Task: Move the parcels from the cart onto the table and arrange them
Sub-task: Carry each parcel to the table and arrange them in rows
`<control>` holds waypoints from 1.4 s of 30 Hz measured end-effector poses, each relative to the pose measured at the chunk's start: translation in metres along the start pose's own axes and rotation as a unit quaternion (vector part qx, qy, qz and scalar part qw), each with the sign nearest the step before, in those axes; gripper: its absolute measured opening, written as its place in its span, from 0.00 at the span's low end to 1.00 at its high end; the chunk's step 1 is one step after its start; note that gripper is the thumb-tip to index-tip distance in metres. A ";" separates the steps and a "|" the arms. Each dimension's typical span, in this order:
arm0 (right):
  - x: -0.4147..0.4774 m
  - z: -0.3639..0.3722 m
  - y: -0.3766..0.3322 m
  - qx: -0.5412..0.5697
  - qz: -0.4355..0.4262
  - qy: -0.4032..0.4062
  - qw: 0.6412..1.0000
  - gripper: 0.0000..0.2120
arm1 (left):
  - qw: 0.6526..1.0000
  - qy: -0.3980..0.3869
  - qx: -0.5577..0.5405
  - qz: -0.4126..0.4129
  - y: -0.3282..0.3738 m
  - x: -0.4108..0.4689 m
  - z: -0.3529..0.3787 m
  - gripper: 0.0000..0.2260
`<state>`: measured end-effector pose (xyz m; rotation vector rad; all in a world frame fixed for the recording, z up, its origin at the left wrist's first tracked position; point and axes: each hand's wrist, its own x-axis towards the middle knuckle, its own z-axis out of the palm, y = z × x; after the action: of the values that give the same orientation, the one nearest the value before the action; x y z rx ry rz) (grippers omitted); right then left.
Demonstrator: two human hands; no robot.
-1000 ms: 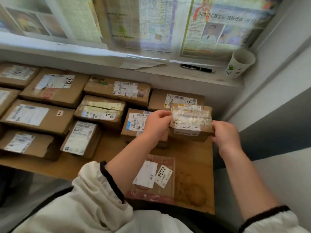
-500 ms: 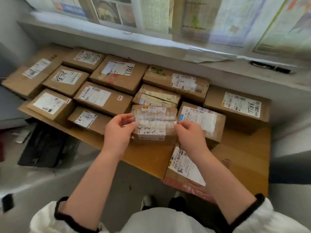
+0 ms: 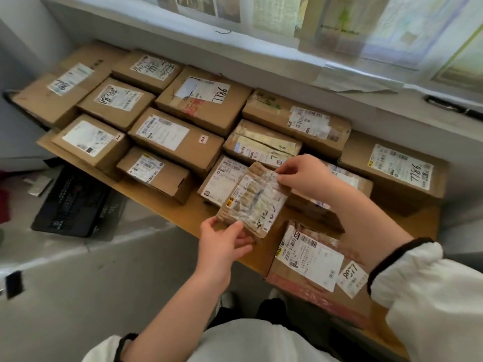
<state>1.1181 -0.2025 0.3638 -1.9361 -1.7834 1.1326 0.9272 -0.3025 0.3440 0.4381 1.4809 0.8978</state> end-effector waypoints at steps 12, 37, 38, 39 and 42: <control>0.042 -0.006 0.020 -0.075 -0.026 -0.099 0.992 0.06 | 0.997 0.023 0.063 0.023 -0.023 0.024 0.030 0.19; -0.020 0.017 0.109 -0.306 0.019 0.006 0.952 0.37 | 0.992 0.125 0.003 -0.003 -0.038 0.058 0.036 0.17; -0.021 0.016 0.111 -0.303 0.017 0.008 0.953 0.37 | 0.992 0.125 0.002 -0.005 -0.039 0.058 0.035 0.18; -0.022 0.015 0.113 -0.300 0.016 0.010 0.954 0.38 | 0.992 0.127 -0.002 -0.007 -0.040 0.058 0.034 0.18; -0.027 0.011 0.119 -0.298 0.009 0.011 0.954 0.38 | 0.989 0.142 -0.025 -0.016 -0.042 0.057 0.030 0.19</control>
<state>1.1978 -0.2555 0.2869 -2.2599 -2.2881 0.6027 0.9585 -0.2786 0.2783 0.2559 1.7148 1.0008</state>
